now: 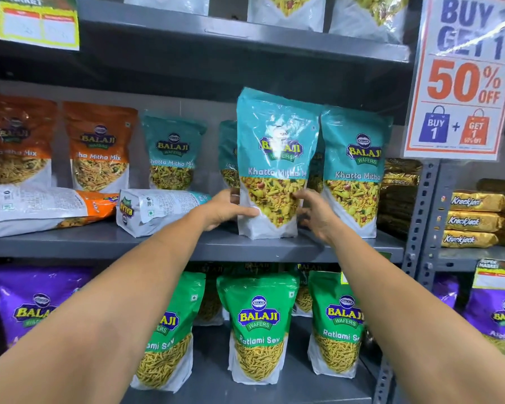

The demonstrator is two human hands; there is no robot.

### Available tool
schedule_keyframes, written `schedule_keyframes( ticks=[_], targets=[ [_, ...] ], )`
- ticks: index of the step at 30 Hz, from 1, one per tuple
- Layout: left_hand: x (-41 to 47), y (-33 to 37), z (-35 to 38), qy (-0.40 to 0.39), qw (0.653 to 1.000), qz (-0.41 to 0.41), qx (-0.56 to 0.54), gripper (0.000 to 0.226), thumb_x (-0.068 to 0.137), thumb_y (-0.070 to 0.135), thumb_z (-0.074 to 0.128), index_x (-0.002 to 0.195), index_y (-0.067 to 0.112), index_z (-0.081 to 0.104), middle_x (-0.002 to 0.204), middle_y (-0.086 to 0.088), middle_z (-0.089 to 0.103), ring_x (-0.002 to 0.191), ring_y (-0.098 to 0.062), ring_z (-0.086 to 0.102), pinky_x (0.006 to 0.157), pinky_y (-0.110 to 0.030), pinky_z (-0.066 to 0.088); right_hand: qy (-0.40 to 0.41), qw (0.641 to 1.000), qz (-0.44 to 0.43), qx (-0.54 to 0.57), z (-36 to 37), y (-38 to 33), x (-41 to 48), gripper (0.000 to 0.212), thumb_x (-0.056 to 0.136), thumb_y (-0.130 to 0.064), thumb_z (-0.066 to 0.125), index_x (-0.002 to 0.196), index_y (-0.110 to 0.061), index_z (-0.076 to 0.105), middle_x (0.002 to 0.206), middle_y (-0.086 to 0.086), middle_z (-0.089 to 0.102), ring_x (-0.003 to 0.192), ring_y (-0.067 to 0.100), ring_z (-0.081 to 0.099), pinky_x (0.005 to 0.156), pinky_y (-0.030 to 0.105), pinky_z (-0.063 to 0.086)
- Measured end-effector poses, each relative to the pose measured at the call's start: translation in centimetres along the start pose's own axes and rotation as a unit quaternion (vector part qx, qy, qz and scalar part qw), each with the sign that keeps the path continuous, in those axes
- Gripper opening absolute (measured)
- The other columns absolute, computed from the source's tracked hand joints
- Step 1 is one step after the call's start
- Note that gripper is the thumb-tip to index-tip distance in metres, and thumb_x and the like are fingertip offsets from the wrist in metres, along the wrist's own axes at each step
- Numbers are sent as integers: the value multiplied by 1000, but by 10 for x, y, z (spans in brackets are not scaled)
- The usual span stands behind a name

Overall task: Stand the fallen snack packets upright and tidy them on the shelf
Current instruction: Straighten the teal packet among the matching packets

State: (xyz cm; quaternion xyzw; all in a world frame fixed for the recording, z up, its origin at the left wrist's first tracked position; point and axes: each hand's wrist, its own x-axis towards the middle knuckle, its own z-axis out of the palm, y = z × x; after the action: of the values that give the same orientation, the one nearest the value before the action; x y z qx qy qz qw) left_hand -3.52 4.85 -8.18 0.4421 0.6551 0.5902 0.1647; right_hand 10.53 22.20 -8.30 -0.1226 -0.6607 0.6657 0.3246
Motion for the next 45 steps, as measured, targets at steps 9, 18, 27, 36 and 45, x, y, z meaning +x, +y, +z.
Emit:
schedule_keyframes(
  ticks=[9,18,27,36,45],
  targets=[
    [-2,20,-7,-42,998,-51,-4,26,79,-5,66,93,12,52,92,-4,63,96,-19,63,90,-31,52,67,989,-95,-94,4,5,-12,44,66,-44,77,94,-18,55,63,-3,53,51,13,47,46,25,39],
    [-14,55,-122,305,860,-103,397,50,84,42,60,113,1,62,118,-12,64,105,-31,62,89,-33,52,289,856,-226,-364,89,-23,-60,44,68,-51,65,88,-21,42,90,4,57,77,25,51,66,31,36],
    [-47,57,-167,136,839,-210,483,33,69,28,72,87,0,69,100,-16,71,73,-24,60,64,-29,49,-30,969,159,-187,195,-29,-48,63,88,-42,58,139,-12,34,153,9,29,133,35,38,84,51,54],
    [-55,45,-181,-36,896,-335,289,27,84,38,61,71,15,55,70,-2,52,65,-17,51,67,-29,49,-45,954,231,-184,229,-28,-42,32,91,-30,55,74,-8,42,78,10,52,100,31,62,94,48,51],
    [-62,43,-205,-47,934,-323,146,35,77,30,73,101,10,58,88,-8,63,77,-19,65,69,-36,57,-46,987,132,-84,222,-34,-53,24,82,0,66,106,1,62,61,9,67,43,15,62,34,24,49]
  ],
)
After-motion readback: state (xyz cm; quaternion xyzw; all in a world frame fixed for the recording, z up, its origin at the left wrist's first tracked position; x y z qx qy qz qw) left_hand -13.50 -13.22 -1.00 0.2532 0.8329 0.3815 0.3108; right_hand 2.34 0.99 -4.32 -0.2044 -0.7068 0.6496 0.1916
